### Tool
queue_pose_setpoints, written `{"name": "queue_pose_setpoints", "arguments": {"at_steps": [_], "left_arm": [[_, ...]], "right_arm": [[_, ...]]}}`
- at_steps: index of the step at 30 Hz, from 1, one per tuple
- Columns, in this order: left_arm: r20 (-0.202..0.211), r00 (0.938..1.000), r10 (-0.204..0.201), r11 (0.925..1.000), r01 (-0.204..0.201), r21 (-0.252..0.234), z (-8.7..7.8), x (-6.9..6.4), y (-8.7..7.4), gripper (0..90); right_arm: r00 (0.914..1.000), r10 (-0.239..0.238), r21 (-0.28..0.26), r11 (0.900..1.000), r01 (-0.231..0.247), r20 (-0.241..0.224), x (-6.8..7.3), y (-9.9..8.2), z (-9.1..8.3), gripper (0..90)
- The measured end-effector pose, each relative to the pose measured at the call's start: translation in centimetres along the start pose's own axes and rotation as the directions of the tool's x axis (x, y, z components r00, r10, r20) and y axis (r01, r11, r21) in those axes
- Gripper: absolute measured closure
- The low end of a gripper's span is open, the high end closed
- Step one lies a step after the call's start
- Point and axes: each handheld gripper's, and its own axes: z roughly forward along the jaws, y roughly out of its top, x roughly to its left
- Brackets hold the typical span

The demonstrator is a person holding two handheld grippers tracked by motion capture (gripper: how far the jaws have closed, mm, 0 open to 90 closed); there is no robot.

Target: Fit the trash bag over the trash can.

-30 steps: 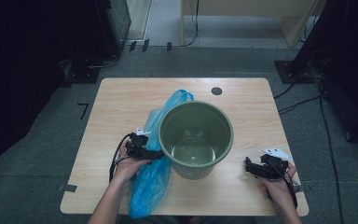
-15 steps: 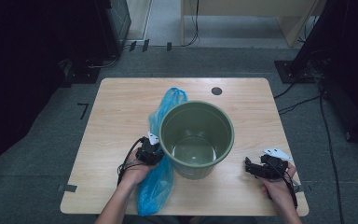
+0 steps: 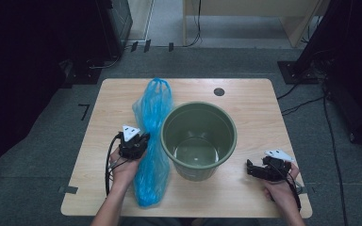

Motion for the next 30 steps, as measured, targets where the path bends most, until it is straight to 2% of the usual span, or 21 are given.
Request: {"name": "queue_pose_setpoints", "arguments": {"at_steps": [2, 5, 7, 9, 11, 13, 14, 15, 18, 19, 22, 25, 26, 27, 28, 29, 30], "left_arm": [[-0.006, 0.9999, -0.013, 0.9985, 0.013, -0.052, -0.6, 0.2, 0.5, 90.0], [-0.024, 0.9995, -0.019, 0.9917, 0.016, -0.127, -1.5, 0.3, 1.3, 90.0], [-0.007, 0.9995, -0.029, 0.9846, 0.028, -0.172, -2.0, 0.4, 1.8, 90.0], [-0.017, 0.9992, -0.035, 0.9714, 0.03, -0.236, -2.5, 0.4, 2.1, 90.0], [-0.017, 0.9985, -0.052, 0.9614, 0.046, -0.271, -2.8, 0.5, 2.3, 90.0], [-0.043, 0.9971, -0.062, 0.9489, 0.046, -0.312, -3.0, 0.4, 2.5, 90.0], [-0.048, 0.996, -0.075, 0.9392, 0.054, -0.339, -3.2, 0.2, 2.9, 90.0], [-0.048, 0.996, -0.075, 0.9392, 0.054, -0.339, -3.2, 0.2, 2.9, 90.0], [-0.042, 0.9963, -0.075, 0.9301, 0.054, -0.363, -3.5, -0.2, 3.7, 90.0], [-0.041, 0.9969, -0.067, 0.9248, 0.047, -0.378, -3.6, -0.5, 4.3, 90.0], [-0.034, 0.9975, -0.061, 0.9209, 0.043, -0.387, -3.7, -0.9, 5.0, 90.0], [-0.045, 0.9979, -0.046, 0.9114, 0.023, -0.411, -4.0, -1.4, 6.0, 90.0], [-0.05, 0.9979, -0.042, 0.9001, 0.016, -0.435, -4.3, -1.7, 6.6, 90.0], [-0.05, 0.9979, -0.042, 0.9001, 0.016, -0.435, -4.3, -1.7, 6.6, 90.0], [-0.048, 0.9979, -0.044, 0.8924, 0.017, -0.451, -4.5, -1.9, 7.0, 90.0], [-0.046, 0.9981, -0.04, 0.8896, 0.015, -0.456, -4.6, -2.0, 7.3, 90.0], [-0.036, 0.9987, -0.035, 0.879, 0.013, -0.477, -4.9, -2.4, 7.9, 90.0]], "right_arm": [[1.0, 0.0, 0.0, 1.0, 0.0, 0.0, 0.0, 0.0, 0.0, 1.1], [1.0, -0.001, 0.0, 1.0, 0.001, 0.0, 0.0, 0.0, 0.0, 1.1], [1.0, -0.001, -0.001, 1.0, 0.001, 0.0, 0.0, 0.0, 0.0, 1.1], [1.0, 0.0, -0.001, 1.0, 0.0, 0.0, 0.0, 0.0, 0.0, 1.1], [1.0, -0.001, -0.001, 1.0, 0.001, 0.0, 0.0, 0.0, 0.0, 1.1], [1.0, 0.001, 0.0, 1.0, -0.001, 0.0, 0.0, 0.0, 0.0, 1.1], [1.0, 0.0, -0.001, 1.0, 0.0, 0.0, 0.0, 0.0, 0.0, 1.1], [1.0, 0.0, -0.001, 1.0, 0.0, 0.0, 0.0, 0.0, 0.0, 1.1], [1.0, -0.001, -0.001, 1.0, 0.001, -0.002, 0.1, 0.0, 0.0, 1.1], [1.0, -0.003, 0.001, 1.0, 0.003, -0.006, 0.1, 0.0, 0.0, 1.1], [0.9999, -0.009, 0.002, 1.0, 0.009, -0.01, 0.1, 0.0, 0.0, 1.1], [0.9998, -0.013, 0.001, 0.9999, 0.013, -0.016, 0.2, 0.0, 0.0, 1.1], [0.9998, -0.013, 0.0, 0.9999, 0.013, -0.017, 0.2, 0.0, 0.0, 1.1], [0.9998, -0.013, 0.0, 0.9999, 0.013, -0.017, 0.2, 0.0, 0.0, 1.1], [0.9998, -0.013, 0.0, 0.9999, 0.013, -0.016, 0.2, 0.0, 0.0, 1.1], [0.9998, -0.014, 0.002, 0.9999, 0.014, -0.016, 0.2, 0.0, -0.1, 1.1], [0.9998, -0.016, 0.001, 0.9999, 0.016, -0.016, 0.2, 0.0, 0.0, 1.1]]}}
